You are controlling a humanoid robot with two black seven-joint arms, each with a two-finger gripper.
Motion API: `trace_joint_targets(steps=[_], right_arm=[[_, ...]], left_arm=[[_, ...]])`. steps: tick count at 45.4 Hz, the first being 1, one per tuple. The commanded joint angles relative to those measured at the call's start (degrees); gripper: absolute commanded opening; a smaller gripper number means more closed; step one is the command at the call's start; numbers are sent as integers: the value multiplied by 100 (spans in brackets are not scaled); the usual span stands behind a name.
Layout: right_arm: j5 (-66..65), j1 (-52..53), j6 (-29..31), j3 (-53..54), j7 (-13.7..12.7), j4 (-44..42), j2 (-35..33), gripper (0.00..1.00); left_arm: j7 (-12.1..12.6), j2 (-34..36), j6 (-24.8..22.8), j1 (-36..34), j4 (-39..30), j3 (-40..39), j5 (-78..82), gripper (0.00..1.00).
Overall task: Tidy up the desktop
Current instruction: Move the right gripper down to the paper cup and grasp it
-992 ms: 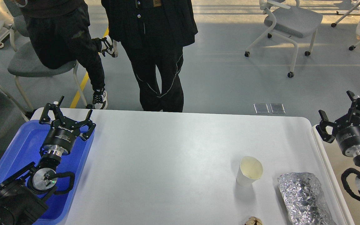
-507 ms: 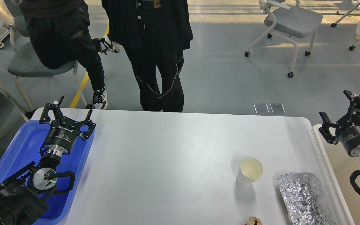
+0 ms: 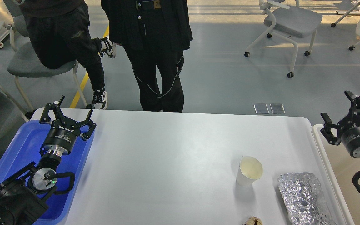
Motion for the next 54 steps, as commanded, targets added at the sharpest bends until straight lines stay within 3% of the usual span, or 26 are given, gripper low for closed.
trace_joint_targets(steps=[1,3,6,13,18,29,40,47,54], right_arm=[[-19,295,10,-214,-601,37,-339,100],[-19,559,18,-399,-874,37,-515,100],[-10,937,71,-680,-1050,37,-884,100],[-194,1421,765,-1400,-1138,387,-1692,100],[-1107,1746,836,-2016,-1138,1038,-2106,100],[-3226,2001,836,-2675,-1138,1987,-2168,100],[-5194,2659,1187,-3825,-1165,2199,-2168,100],[-5442,3776,1460,-5241,-1138,2173,-2089,100],[-5670,4199,1460,-6208,-1156,2033,-1896,100]], left_arm=[[-1,0,-11,-3,-5,3,6,100],[-1,0,-11,-3,-5,3,15,100],[-1,0,-11,-3,-5,3,15,100],[-1,0,-11,-3,-5,3,15,100],[-1,0,-11,-3,-5,3,15,100],[-1,0,-11,-12,-5,3,15,100],[-1,0,-11,-3,-5,3,15,100],[-1,0,-11,-3,-5,3,15,100],[-1,0,-11,-3,-5,3,15,100]])
